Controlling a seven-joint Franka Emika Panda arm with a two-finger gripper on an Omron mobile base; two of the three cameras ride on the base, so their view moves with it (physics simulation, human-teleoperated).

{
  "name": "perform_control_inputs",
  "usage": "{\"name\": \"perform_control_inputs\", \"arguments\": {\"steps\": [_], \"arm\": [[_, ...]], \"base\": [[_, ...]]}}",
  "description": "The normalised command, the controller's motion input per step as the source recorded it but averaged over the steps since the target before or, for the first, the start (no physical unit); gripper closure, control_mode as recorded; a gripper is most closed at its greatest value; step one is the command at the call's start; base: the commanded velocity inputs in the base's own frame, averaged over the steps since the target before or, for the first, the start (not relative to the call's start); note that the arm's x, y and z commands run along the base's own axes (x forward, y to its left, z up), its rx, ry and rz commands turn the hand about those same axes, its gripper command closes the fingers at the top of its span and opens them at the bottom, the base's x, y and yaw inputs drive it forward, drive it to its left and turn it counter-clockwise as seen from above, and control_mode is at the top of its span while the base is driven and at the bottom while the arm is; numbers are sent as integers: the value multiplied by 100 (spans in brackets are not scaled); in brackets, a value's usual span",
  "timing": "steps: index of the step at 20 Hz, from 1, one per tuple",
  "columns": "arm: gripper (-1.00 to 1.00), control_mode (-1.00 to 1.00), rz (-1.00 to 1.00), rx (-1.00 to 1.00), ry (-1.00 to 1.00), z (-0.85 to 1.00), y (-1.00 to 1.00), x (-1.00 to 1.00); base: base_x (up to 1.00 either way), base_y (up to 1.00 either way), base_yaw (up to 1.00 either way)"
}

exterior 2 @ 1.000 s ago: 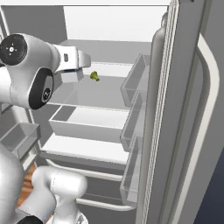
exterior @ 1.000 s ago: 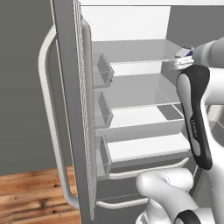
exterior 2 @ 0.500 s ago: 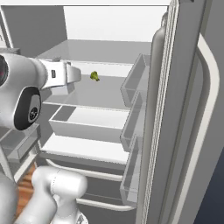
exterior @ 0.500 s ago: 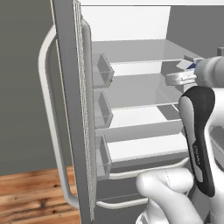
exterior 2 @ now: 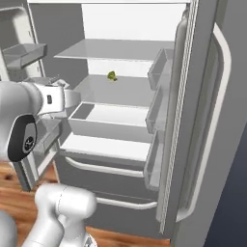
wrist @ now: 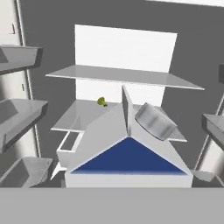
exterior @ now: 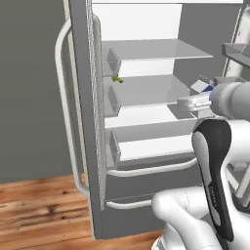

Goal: Take out the milk from the fridge and place it on the tray on the counter. Then take the sugar cube near the tray and place it in the tray.

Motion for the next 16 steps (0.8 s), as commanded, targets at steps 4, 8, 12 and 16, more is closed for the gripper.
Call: {"name": "perform_control_inputs", "arguments": {"steps": [4,8,12,16], "arm": [[100,100,0,0,0,0,0,0],[100,100,0,0,0,0,0,0],[100,100,0,0,0,0,0,0],[100,100,0,0,0,0,0,0]], "base": [[-100,18,0],[-100,17,-1],[-100,69,-1],[-96,100,23]]}}
